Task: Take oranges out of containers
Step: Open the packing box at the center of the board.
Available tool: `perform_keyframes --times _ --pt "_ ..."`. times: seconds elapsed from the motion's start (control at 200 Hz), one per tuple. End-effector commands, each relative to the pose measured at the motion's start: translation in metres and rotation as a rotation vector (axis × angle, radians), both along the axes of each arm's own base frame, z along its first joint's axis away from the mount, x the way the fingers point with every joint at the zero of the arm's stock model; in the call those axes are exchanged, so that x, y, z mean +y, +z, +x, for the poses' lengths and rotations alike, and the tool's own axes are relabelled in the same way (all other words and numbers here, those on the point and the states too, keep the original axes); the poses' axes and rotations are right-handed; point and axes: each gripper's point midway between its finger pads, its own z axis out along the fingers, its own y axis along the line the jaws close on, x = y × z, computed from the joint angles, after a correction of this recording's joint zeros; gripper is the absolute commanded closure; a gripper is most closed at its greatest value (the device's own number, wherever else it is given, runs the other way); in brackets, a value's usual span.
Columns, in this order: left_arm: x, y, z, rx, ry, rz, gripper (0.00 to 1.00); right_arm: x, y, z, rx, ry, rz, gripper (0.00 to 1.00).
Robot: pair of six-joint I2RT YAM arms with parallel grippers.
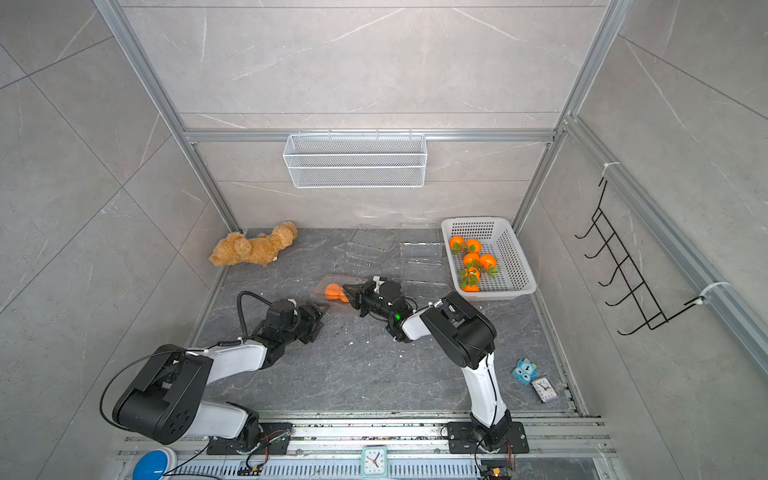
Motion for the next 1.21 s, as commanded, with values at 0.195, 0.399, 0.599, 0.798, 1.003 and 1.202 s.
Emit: perform_keyframes --times 0.195,0.399,0.599,0.798,1.003,1.202 --pt "0.002 0.029 0.002 -0.09 0.027 -0.026 0.26 0.002 0.002 -0.007 -0.012 0.014 -0.016 0.84" --pt "0.007 0.034 0.001 -0.096 0.037 -0.002 0.26 0.001 0.003 -0.008 -0.016 0.011 -0.011 0.85" --pt "0.003 0.027 0.007 -0.085 0.037 -0.012 0.27 0.0 0.006 -0.009 -0.019 0.01 -0.008 0.85" --pt "0.003 0.019 0.007 -0.075 0.044 -0.023 0.27 -0.001 0.008 -0.008 -0.016 0.003 0.003 0.85" --pt "0.007 0.018 0.008 -0.081 0.05 0.016 0.27 0.001 0.01 -0.01 -0.022 0.011 0.003 0.85" --pt "0.009 -0.006 0.007 -0.028 0.055 0.049 0.28 0.001 0.014 -0.011 -0.017 0.008 0.035 0.85"
